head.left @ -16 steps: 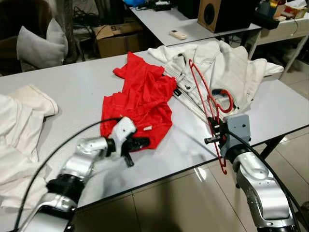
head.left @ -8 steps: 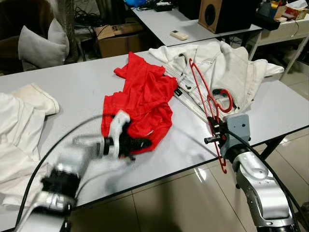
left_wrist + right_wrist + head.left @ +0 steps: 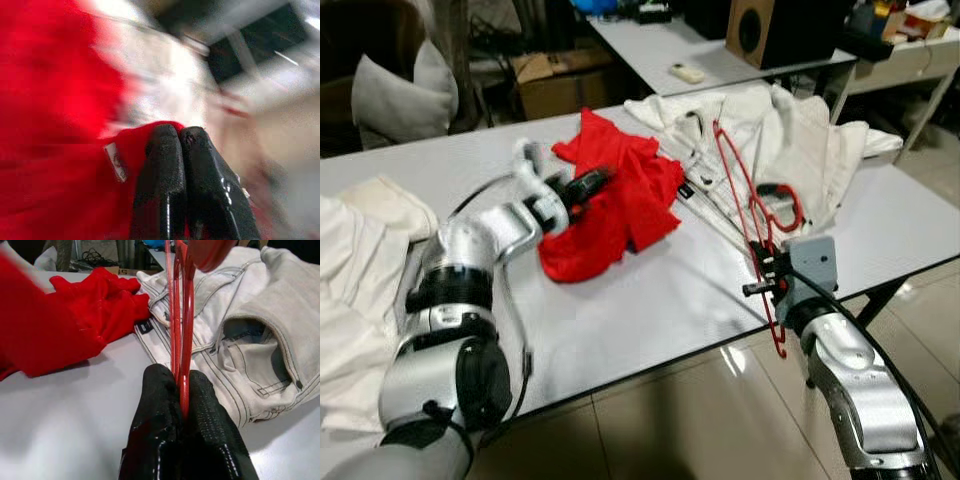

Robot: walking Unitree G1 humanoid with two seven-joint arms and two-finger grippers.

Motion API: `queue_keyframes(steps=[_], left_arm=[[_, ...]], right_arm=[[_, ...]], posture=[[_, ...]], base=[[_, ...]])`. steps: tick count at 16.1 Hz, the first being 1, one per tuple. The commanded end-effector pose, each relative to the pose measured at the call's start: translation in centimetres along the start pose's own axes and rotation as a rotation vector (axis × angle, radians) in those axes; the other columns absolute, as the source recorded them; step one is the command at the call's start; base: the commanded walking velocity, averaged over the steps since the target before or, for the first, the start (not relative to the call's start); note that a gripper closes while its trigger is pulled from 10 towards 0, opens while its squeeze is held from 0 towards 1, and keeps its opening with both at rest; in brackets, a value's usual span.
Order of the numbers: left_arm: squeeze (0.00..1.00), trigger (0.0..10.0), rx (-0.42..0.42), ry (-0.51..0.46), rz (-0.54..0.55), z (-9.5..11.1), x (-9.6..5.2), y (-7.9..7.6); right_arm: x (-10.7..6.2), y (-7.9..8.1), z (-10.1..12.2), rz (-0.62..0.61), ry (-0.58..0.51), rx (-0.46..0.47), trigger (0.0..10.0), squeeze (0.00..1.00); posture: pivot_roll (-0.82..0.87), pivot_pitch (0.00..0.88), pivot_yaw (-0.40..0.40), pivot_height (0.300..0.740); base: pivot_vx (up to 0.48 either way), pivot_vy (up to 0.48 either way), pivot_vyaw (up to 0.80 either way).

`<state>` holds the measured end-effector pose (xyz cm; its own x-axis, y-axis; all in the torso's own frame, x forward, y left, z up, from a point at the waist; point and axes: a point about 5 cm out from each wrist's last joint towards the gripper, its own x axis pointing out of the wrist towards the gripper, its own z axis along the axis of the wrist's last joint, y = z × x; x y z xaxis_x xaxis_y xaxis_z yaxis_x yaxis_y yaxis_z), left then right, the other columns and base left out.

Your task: Hang hanger

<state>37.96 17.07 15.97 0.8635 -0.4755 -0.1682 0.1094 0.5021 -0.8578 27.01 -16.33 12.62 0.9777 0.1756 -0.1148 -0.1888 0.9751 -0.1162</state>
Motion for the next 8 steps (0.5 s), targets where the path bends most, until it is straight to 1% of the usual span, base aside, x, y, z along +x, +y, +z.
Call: queue_keyframes(steps=[1, 2, 3, 4, 5, 6, 7, 8], left_arm=[[0.0, 0.0, -0.055, -0.085, 0.229, -0.2, -0.6, 3.2], [0.0, 0.0, -0.055, -0.099, 0.279, -0.3, -0.8, 3.9], [0.0, 1.1, -0.047, -0.114, 0.394, -0.6, -1.3, 5.4], [0.0, 10.0, -0.033, -0.114, 0.462, -0.7, -1.5, 6.1], [0.0, 10.0, -0.021, -0.111, 0.49, -0.8, -1.6, 6.4], [0.93, 10.0, 0.027, -0.107, 0.419, -0.6, -1.3, 5.8], [0.93, 10.0, 0.053, -0.101, 0.391, -0.6, -1.2, 5.6], [1.0, 10.0, 0.124, -0.083, 0.341, -0.4, -1.1, 5.1]], right_arm=[[0.1, 0.1, 0.1, 0.0, -0.004, 0.006, 10.0, 0.0], [0.1, 0.1, 0.1, -0.001, -0.005, 0.006, 10.0, 0.0], [0.1, 0.1, 0.1, 0.0, -0.005, 0.005, 10.0, 0.0], [0.1, 0.2, 0.1, 0.001, -0.004, 0.005, 10.0, 0.0], [0.0, 0.2, 0.1, 0.002, -0.004, 0.005, 10.0, 0.0], [0.0, 0.2, 0.0, 0.003, -0.003, 0.005, 10.0, 0.0], [0.0, 0.2, 0.0, 0.003, -0.002, 0.005, 10.0, 0.0], [0.0, 0.2, 0.0, 0.005, -0.002, 0.005, 10.0, 0.0]], posture=[[-0.15, 0.0, 0.071, 0.74], [-0.15, 0.0, 0.071, 0.74], [-0.15, 0.0, 0.071, 0.74], [-0.15, 0.0, 0.07, 0.74], [-0.15, 0.0, 0.07, 0.74], [-0.15, 0.0, 0.068, 0.74], [-0.15, 0.0, 0.068, 0.74], [-0.15, 0.0, 0.068, 0.74]], base=[[0.0, 0.0, 0.0], [0.0, 0.0, 0.0], [0.0, 0.0, 0.0], [0.0, 0.0, 0.0], [0.0, 0.0, 0.0], [0.0, 0.0, 0.0], [0.0, 0.0, 0.0], [0.0, 0.0, 0.0]])
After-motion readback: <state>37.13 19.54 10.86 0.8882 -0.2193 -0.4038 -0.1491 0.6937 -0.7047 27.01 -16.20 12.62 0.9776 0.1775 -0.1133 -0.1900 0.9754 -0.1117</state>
